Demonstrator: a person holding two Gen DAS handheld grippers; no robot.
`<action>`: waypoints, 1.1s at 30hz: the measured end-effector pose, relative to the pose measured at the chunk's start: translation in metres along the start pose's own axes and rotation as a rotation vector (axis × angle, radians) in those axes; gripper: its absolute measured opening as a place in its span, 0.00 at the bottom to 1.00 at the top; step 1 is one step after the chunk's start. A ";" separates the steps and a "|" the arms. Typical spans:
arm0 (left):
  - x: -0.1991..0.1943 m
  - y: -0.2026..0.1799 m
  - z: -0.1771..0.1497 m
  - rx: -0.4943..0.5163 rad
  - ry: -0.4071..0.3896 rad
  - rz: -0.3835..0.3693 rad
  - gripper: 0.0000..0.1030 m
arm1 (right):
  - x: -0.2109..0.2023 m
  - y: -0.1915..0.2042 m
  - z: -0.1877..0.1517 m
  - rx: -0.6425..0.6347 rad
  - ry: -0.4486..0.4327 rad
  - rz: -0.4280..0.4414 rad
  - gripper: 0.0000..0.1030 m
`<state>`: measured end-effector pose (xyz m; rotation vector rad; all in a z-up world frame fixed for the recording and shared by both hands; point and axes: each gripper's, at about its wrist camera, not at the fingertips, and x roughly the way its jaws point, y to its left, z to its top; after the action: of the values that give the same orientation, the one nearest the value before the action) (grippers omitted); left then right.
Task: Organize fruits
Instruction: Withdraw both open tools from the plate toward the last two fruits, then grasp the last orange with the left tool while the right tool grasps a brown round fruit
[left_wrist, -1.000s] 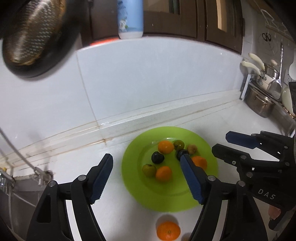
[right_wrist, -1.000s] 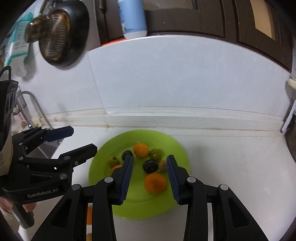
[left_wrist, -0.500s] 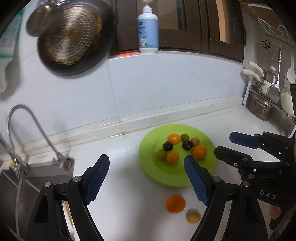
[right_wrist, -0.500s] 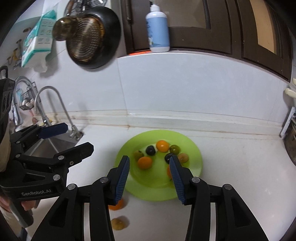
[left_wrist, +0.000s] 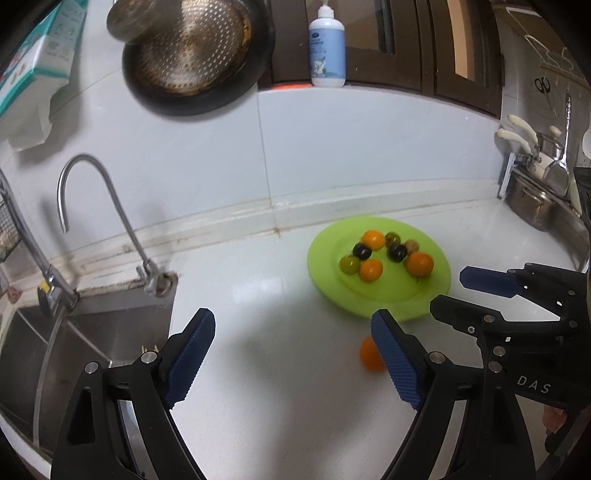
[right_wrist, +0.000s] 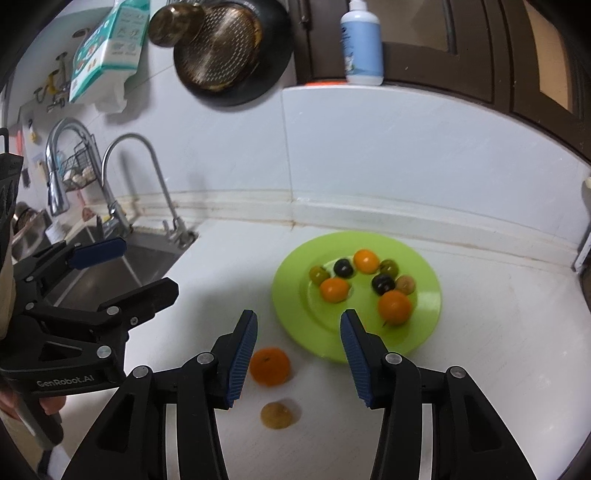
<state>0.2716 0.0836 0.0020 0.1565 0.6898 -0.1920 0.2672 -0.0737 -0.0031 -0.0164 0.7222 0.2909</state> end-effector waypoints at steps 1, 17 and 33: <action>0.000 0.001 -0.004 -0.003 0.008 0.001 0.84 | 0.002 0.001 -0.002 0.001 0.009 0.004 0.46; 0.018 0.002 -0.049 -0.015 0.131 0.012 0.84 | 0.038 0.005 -0.044 0.017 0.189 0.068 0.46; 0.037 0.001 -0.071 -0.040 0.222 -0.008 0.84 | 0.069 0.007 -0.063 0.013 0.284 0.084 0.46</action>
<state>0.2565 0.0944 -0.0759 0.1384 0.9143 -0.1698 0.2737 -0.0568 -0.0947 -0.0158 1.0083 0.3685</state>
